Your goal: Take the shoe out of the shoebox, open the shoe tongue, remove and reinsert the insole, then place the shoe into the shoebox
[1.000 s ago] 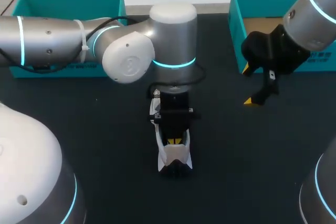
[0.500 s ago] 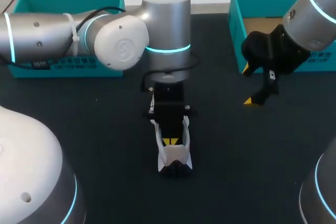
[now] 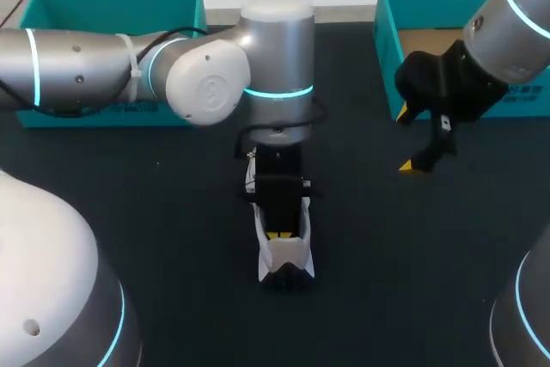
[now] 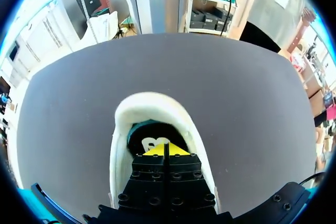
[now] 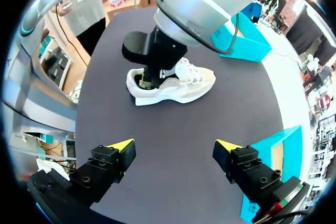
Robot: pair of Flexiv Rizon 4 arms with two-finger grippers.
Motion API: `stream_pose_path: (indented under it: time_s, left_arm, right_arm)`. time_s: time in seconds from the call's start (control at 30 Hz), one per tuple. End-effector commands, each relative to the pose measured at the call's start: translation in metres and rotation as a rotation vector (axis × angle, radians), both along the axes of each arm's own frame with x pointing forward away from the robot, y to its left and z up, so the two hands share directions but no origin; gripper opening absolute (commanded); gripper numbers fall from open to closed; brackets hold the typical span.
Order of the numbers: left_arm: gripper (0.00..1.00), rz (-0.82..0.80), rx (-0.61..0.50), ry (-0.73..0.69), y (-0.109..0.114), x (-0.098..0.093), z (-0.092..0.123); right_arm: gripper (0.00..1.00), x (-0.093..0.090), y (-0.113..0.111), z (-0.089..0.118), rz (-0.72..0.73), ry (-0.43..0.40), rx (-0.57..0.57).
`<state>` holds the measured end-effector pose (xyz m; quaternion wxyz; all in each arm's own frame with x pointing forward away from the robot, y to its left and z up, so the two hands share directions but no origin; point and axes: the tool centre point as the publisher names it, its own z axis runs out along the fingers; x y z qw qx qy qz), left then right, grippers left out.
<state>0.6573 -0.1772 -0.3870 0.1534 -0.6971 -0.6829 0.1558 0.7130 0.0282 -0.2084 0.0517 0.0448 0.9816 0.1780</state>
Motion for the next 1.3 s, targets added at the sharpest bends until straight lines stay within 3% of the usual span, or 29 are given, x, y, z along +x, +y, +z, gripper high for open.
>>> stream_pose_path:
  time_s: [0.03, 0.33, 1.07, 1.17, 1.3]
  left_arm:
    - [0.00, 0.011, -0.012, -0.021, -0.003, -0.002, -0.016]
    - [0.00, 0.027, -0.021, -0.105, -0.003, 0.002, -0.031]
    - [0.00, 0.105, -0.002, -0.354, -0.005, 0.057, -0.049]
    - [0.00, 0.127, -0.013, -0.338, -0.003, 0.060, -0.041]
    - [0.00, 0.135, -0.057, -0.271, 0.006, 0.052, -0.004]
  right_arm:
    - [1.00, 0.001, 0.001, -0.001, 0.000, 0.001, -0.002]
    - [1.00, 0.001, 0.001, -0.001, 0.000, 0.001, -0.002]
    - [1.00, 0.001, 0.001, -0.001, 0.000, 0.001, -0.002]
    - [1.00, 0.001, 0.001, -0.001, 0.000, 0.001, -0.002]
    - [1.00, 0.001, 0.001, -0.001, 0.000, 0.001, -0.002]
